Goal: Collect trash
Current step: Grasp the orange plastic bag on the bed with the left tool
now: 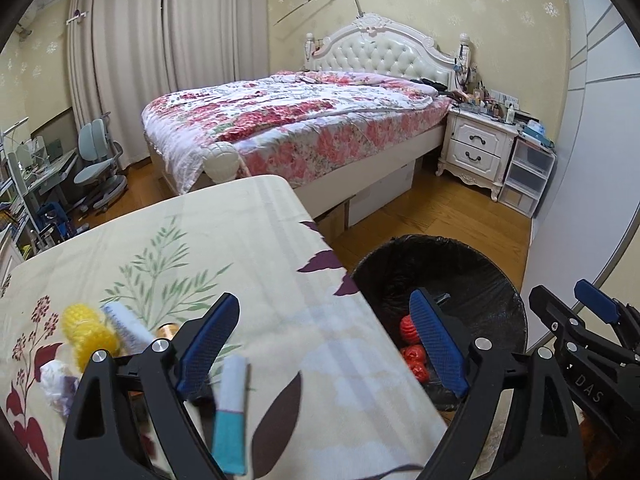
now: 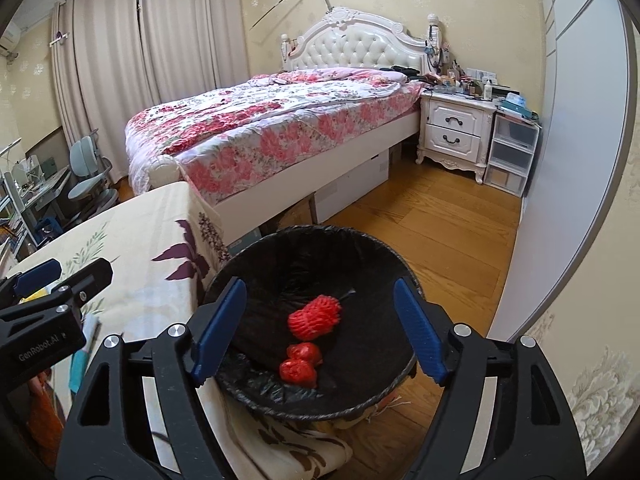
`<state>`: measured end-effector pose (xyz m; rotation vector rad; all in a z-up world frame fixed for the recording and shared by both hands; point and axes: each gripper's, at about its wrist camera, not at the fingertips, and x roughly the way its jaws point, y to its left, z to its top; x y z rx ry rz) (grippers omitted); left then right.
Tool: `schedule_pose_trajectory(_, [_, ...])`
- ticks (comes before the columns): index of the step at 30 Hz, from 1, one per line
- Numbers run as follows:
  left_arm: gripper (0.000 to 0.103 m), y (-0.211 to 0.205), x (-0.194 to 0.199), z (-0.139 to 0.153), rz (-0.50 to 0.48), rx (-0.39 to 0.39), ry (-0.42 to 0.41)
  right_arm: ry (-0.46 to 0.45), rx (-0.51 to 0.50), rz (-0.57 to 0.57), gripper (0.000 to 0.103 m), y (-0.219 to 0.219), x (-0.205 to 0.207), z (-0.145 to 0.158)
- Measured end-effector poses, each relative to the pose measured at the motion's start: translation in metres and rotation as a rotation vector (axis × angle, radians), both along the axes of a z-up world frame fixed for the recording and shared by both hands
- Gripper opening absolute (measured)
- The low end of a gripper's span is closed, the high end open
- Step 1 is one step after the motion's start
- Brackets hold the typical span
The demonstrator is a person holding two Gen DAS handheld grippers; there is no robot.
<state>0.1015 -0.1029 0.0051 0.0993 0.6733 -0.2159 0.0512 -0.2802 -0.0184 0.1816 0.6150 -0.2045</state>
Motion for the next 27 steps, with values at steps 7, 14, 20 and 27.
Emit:
schedule_pose_trajectory(7, [0.087,0.042,-0.029,0.007,0.061,0.018,-0.017,-0.007,-0.006,0.079,0.075,0.04,-0.017,0.006])
schedule_pose_trajectory(14, [0.087,0.094,-0.058,0.001,0.156,0.053,-0.012,-0.005,-0.023,0.183,0.075,0.087,-0.03,0.007])
schedule_pose_trajectory(20, [0.087,0.14,-0.082,-0.008,0.246,0.068,0.004,0.012,-0.028,0.275,0.075,0.127,-0.037,0.005])
schedule_pose_trajectory(27, [0.087,0.179,-0.094,-0.03,0.311,0.063,0.059,0.029,-0.036,0.35,0.075,0.162,-0.039,0.0])
